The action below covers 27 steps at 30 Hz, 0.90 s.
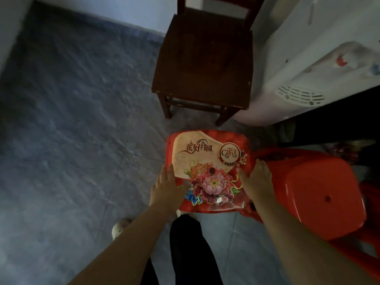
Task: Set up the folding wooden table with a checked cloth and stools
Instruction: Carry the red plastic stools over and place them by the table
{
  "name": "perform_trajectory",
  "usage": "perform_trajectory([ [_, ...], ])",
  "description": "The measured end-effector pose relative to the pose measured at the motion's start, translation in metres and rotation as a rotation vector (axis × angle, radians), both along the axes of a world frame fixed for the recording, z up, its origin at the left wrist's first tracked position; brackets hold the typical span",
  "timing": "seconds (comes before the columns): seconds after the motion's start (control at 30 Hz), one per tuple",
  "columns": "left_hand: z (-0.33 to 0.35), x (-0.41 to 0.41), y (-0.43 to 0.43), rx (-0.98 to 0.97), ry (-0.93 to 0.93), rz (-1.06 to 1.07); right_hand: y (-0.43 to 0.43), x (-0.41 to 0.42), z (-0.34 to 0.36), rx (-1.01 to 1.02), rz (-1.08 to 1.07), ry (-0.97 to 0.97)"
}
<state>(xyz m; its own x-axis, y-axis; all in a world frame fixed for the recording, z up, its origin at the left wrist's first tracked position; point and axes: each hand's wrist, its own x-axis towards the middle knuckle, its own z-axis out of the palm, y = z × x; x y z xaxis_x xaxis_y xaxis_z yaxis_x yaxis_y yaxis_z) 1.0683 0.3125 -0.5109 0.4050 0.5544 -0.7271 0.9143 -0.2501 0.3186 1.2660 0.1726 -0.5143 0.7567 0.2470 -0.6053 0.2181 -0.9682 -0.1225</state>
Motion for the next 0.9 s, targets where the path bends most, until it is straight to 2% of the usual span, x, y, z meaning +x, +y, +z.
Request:
perform_trajectory([
  [0.17, -0.047, 0.011, 0.005, -0.118, -0.003, 0.214, -0.017, 0.004, -0.041, 0.005, -0.099, 0.097],
  [0.3, -0.069, 0.016, 0.001, -0.160, -0.011, 0.246, -0.022, 0.004, -0.061, 0.041, -0.104, 0.110],
  [0.63, -0.081, 0.005, -0.011, -0.264, -0.234, 0.486, -0.010, -0.005, -0.069, 0.159, -0.285, 0.145],
  [0.77, -0.070, -0.028, -0.002, -0.240, -0.329, 0.648, 0.011, -0.027, -0.049, 0.219, -0.197, 0.091],
  [0.9, -0.037, -0.091, 0.018, -0.200, -0.455, 0.828, 0.054, -0.077, 0.001, 0.296, -0.029, 0.009],
])
